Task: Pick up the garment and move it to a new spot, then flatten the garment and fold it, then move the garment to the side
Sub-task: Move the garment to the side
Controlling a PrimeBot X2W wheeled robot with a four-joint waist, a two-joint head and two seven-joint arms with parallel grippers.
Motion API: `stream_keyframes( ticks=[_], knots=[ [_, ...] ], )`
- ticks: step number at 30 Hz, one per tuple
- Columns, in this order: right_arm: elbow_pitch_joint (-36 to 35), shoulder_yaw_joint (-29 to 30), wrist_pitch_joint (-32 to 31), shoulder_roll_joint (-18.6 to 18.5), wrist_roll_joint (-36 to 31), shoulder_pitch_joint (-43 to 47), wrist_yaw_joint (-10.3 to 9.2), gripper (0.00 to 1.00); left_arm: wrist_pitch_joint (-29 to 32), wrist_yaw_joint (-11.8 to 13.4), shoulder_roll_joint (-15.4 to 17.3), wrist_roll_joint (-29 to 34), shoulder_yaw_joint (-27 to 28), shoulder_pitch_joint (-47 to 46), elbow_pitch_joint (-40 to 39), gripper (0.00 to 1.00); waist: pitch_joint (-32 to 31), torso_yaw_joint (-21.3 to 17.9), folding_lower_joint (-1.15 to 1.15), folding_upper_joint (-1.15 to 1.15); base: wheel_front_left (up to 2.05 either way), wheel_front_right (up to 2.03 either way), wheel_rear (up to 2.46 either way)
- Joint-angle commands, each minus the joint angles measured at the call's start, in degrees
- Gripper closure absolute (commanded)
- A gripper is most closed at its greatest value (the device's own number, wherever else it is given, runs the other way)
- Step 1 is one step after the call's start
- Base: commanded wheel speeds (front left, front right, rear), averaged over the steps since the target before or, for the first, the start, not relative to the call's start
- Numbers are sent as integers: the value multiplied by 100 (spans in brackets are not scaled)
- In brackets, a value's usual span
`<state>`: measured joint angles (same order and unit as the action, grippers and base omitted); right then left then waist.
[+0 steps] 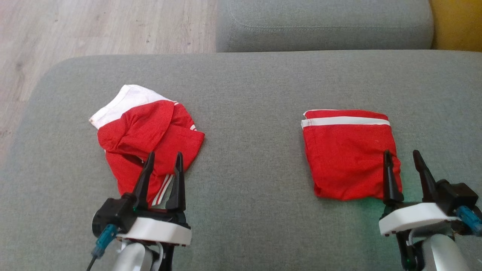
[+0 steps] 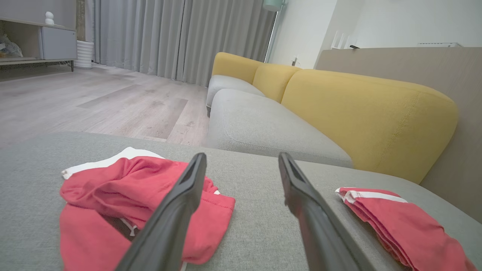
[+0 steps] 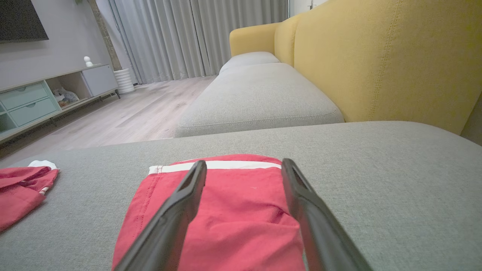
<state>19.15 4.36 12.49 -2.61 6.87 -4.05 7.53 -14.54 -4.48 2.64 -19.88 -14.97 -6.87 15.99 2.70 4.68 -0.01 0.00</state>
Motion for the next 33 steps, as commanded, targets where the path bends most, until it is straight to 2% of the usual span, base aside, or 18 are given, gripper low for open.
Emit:
stream_keyframes(
  ticks=[1,6,12,21,24,30,31,33],
  knots=[
    [-231,-146,-16,-27,29,-147,-4,0,-46,53,24,65,186,-149,-140,0,7,-11,1,0,0,0,0],
    [-315,-64,-111,-27,-117,-305,-4,0,-46,60,24,51,161,-231,-157,0,110,-21,1,0,0,0,0],
    [-82,341,-439,-27,-367,-652,-4,0,-46,35,23,39,108,-331,-219,0,352,40,1,0,0,0,0],
    [1105,930,-1113,-27,-297,-1398,-4,0,-46,-36,23,20,54,-538,-210,0,837,247,1,0,0,0,0],
    [1472,880,-1201,-27,-127,-1544,-4,0,-46,-51,23,22,66,-583,-208,0,925,286,1,0,0,0,0],
    [1872,683,-1245,-27,-219,-1702,-4,0,-46,-67,23,14,133,-627,-222,0,1000,277,1,0,0,0,0],
    [1892,639,-1234,-27,-251,-1724,-4,13,-46,-67,23,12,140,-631,-224,0,1000,265,1,0,0,0,0],
    [1879,571,-1180,-27,-344,-1778,-4,100,-46,-68,23,10,142,-635,-224,0,991,235,1,0,0,0,0]
  ],
)
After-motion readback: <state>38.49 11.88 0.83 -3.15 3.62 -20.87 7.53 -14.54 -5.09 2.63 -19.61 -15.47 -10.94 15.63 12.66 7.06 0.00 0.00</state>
